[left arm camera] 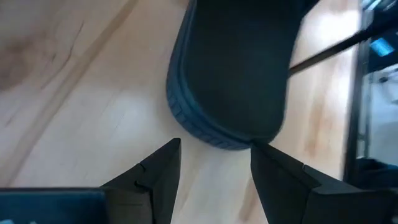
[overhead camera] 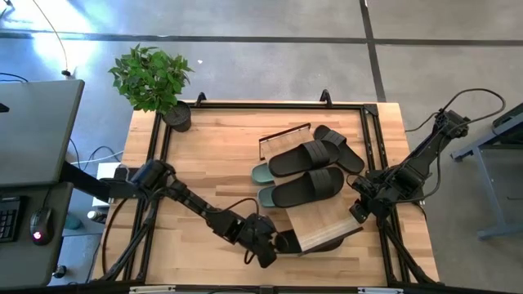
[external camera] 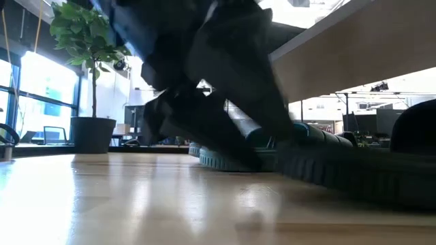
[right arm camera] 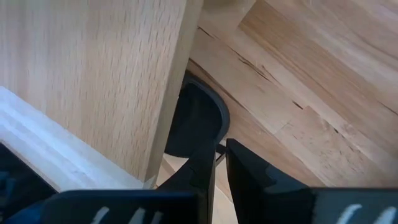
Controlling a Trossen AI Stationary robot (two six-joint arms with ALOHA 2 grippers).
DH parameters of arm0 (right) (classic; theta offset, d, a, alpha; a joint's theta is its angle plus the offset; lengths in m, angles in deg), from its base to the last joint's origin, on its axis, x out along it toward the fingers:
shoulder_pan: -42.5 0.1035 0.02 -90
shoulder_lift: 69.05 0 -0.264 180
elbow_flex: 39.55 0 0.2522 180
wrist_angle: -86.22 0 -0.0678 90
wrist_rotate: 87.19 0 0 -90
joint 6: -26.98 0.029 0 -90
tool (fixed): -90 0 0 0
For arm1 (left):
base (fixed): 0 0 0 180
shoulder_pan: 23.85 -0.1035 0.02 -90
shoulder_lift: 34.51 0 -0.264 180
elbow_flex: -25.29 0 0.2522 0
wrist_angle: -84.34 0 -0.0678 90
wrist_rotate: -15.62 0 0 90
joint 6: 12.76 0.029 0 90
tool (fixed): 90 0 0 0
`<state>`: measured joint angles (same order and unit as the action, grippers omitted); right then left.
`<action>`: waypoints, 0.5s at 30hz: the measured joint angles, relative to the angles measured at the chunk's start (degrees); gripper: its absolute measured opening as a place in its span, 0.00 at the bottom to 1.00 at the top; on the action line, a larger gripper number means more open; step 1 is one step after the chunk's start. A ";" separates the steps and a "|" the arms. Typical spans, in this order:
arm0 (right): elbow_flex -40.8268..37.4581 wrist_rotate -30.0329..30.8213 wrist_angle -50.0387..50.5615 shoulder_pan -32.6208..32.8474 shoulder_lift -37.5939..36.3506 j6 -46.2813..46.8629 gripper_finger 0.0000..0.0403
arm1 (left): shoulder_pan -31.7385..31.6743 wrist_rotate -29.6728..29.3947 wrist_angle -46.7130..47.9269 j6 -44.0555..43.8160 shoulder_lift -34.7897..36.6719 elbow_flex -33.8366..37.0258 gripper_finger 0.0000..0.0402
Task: Pick and place slides into the shelf
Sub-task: Put the black slides under the shelf
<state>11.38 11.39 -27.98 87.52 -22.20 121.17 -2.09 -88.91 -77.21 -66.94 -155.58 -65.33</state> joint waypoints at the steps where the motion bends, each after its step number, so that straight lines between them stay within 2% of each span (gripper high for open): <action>1: 0.00 0.00 0.03 0.00 0.00 0.02 0.08 | -0.15 0.03 -0.78 0.23 -0.01 -0.02 0.44; 15: 0.00 0.03 0.02 0.00 0.00 0.01 0.08 | -0.79 0.82 -3.00 2.79 -0.33 -0.05 0.44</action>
<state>11.38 11.42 -27.96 87.52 -22.20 121.18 -2.88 -88.08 -80.21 -64.15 -155.91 -65.38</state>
